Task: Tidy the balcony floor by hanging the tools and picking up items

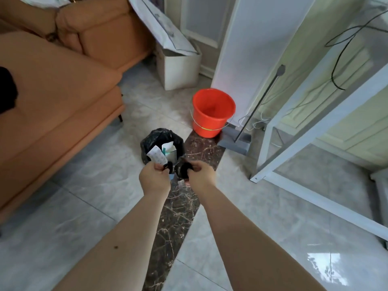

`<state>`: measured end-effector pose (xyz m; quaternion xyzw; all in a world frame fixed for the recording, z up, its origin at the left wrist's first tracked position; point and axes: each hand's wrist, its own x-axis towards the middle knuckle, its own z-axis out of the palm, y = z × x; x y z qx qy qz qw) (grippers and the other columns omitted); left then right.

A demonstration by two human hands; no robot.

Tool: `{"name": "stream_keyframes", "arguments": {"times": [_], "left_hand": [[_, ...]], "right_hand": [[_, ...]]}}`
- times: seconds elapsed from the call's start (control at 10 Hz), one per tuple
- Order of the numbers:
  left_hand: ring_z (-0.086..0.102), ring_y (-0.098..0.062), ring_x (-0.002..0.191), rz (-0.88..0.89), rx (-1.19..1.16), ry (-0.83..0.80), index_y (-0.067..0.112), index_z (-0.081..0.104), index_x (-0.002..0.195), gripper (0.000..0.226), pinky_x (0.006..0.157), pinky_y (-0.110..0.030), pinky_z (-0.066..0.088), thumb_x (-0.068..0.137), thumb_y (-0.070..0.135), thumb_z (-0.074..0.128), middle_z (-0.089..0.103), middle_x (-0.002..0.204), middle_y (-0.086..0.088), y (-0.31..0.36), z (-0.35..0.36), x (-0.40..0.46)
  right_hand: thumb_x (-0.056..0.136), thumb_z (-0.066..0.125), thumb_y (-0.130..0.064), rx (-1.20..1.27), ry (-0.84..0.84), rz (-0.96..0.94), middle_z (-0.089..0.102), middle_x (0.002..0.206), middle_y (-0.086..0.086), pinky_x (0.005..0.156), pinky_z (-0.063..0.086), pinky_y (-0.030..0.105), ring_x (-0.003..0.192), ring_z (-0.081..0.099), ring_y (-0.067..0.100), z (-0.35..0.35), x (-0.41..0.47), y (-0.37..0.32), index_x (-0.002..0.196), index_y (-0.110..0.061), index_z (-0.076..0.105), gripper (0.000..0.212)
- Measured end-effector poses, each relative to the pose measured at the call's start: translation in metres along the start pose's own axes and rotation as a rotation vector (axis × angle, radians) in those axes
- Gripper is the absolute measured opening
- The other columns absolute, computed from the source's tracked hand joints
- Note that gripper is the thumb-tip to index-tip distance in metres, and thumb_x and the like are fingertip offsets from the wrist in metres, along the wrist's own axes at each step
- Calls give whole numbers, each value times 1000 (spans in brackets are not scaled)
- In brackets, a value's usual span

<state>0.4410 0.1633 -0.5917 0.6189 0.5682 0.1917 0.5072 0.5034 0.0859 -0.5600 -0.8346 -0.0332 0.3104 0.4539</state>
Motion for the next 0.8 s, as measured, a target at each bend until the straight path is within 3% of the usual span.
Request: {"name": "stream_keyframes", "arguments": {"times": [0.2, 0.3, 0.4, 0.5, 0.7, 0.8], "left_hand": [[63, -34, 84, -64, -13, -34, 7, 56, 80, 11, 85, -46, 55, 82, -2, 63, 64, 86, -16, 9, 18, 79], [63, -33, 90, -68, 41, -49, 6, 59, 86, 5, 77, -34, 51, 84, 3, 63, 67, 96, -19, 5, 24, 114], [58, -22, 82, -52, 118, -64, 3, 63, 94, 10, 70, -27, 42, 85, 8, 64, 68, 98, -14, 7, 31, 146], [54, -16, 78, -44, 144, -81, 3, 64, 95, 10, 66, -21, 38, 87, 9, 62, 69, 98, -12, 9, 39, 178], [56, -17, 81, -37, 272, -123, 8, 68, 97, 16, 54, -19, 35, 92, 14, 55, 69, 103, -7, 4, 53, 224], [58, -21, 84, -44, 313, -136, 6, 69, 95, 16, 65, -24, 38, 92, 12, 54, 69, 103, -10, 5, 53, 235]], "right_hand": [[93, 52, -4, -4, 13, 57, 68, 114, 12, 89, 56, 44, 101, 67, 32, 44, 66, -28, 114, -11, 66, 26], [93, 51, -6, -5, 17, 99, 67, 114, 12, 88, 56, 40, 99, 66, 30, 65, 94, -37, 116, -11, 63, 26], [95, 50, -10, -66, 18, 137, 66, 117, 7, 78, 49, 26, 95, 62, 22, 82, 126, -45, 120, -13, 60, 27], [94, 50, -9, -79, 29, 158, 67, 115, 6, 74, 46, 25, 88, 59, 18, 98, 157, -52, 119, -14, 61, 28], [92, 41, 1, -15, 18, 268, 65, 116, 12, 90, 56, 42, 104, 66, 33, 119, 200, -57, 119, -11, 61, 35], [92, 40, 0, -35, 53, 304, 66, 117, 12, 91, 55, 42, 104, 65, 31, 121, 209, -54, 115, -12, 63, 34]]}}
